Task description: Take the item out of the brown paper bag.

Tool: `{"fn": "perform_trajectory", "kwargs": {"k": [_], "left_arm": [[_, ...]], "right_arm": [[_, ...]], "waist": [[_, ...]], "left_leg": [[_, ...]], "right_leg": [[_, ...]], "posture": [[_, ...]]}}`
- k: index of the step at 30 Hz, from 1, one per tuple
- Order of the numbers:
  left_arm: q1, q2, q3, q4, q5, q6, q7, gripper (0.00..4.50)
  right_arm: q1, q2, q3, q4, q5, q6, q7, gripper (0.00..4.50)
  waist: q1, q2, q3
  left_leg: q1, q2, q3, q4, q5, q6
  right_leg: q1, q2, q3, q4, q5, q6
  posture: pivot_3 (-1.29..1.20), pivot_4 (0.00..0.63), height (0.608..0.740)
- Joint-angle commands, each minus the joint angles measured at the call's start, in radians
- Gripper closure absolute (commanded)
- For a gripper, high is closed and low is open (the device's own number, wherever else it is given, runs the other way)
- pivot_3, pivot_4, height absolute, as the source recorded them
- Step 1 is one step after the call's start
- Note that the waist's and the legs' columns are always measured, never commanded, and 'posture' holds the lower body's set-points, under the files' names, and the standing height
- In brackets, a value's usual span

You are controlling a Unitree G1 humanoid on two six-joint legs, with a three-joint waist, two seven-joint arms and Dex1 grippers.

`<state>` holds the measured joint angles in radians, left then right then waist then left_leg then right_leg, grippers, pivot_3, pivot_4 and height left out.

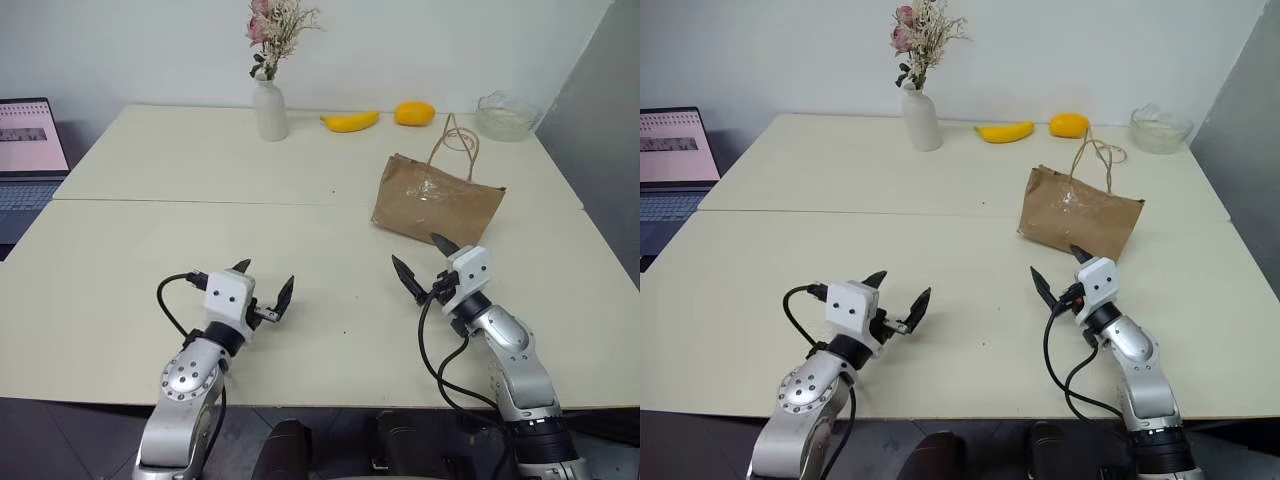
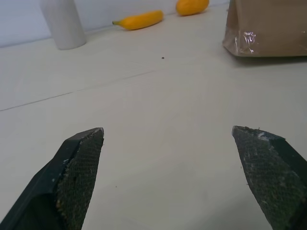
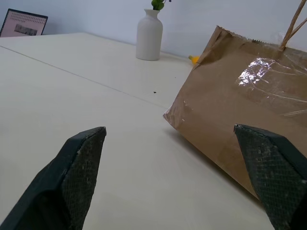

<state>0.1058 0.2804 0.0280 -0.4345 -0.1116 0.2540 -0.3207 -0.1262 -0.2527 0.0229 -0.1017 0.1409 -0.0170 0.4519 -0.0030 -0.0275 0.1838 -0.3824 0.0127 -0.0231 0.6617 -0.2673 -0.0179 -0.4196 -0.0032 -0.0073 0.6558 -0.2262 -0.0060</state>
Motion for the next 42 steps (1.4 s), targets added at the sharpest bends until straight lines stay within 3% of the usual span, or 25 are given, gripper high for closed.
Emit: {"fn": "perform_trajectory", "kwargs": {"k": [1, 17, 23, 30, 37, 42], "left_arm": [[-0.011, 0.008, 0.008, -0.042, -0.019, -0.019, -0.014, 0.01], [-0.062, 0.030, 0.022, -0.083, -0.010, -0.019, -0.012, 0.01], [-0.187, 0.085, 0.062, -0.128, -0.224, 0.108, -0.140, 0.01], [-0.307, 0.182, 0.031, -0.136, -0.318, 0.179, -0.257, 0.01], [-0.387, 0.199, 0.004, -0.105, -0.314, 0.164, -0.292, 0.01], [-0.406, 0.194, -0.014, -0.086, -0.302, 0.142, -0.302, 0.01]], "right_arm": [[0.003, 0.004, -0.008, -0.024, 0.008, -0.023, -0.007, 0.00], [-0.015, 0.007, -0.002, -0.005, -0.003, -0.009, -0.011, 0.00], [-0.019, -0.020, -0.040, -0.053, 0.003, 0.003, -0.029, 0.00], [-0.059, -0.086, -0.127, -0.125, 0.033, 0.079, -0.056, 0.00], [-0.255, -0.204, -0.186, -0.029, 0.031, 0.307, -0.071, 0.00], [-0.480, -0.378, -0.129, 0.199, 0.003, 0.348, 0.110, 0.00]], "waist": [[0.000, 0.000, 0.000], [0.000, 0.000, 0.000], [0.000, 0.000, 0.000], [-0.001, 0.000, 0.000], [-0.002, 0.000, 0.001], [-0.003, 0.002, 0.002]], "left_leg": [[0.000, 0.000, 0.000, 0.000, 0.000, 0.000], [0.000, 0.000, 0.000, 0.000, 0.000, 0.000], [0.000, 0.000, 0.000, 0.000, 0.000, 0.000], [-0.001, -0.001, 0.000, 0.000, 0.000, 0.000], [0.000, -0.001, 0.001, 0.000, 0.000, 0.000], [-0.001, -0.002, 0.004, 0.000, 0.000, 0.000]], "right_leg": [[0.000, 0.000, 0.000, 0.000, 0.000, 0.000], [0.000, 0.000, 0.000, 0.000, 0.000, 0.000], [0.000, 0.000, 0.000, 0.000, 0.000, 0.000], [0.000, 0.003, 0.000, 0.000, 0.000, 0.000], [0.000, 0.003, 0.000, 0.001, 0.000, 0.000], [0.000, 0.003, 0.000, 0.000, 0.000, 0.000]], "posture": [[0.00, 0.150, 0.740], [0.00, 0.150, 0.740], [0.00, 0.150, 0.740], [0.00, 0.150, 0.740], [0.00, 0.150, 0.740], [0.00, 0.150, 0.740]]}}
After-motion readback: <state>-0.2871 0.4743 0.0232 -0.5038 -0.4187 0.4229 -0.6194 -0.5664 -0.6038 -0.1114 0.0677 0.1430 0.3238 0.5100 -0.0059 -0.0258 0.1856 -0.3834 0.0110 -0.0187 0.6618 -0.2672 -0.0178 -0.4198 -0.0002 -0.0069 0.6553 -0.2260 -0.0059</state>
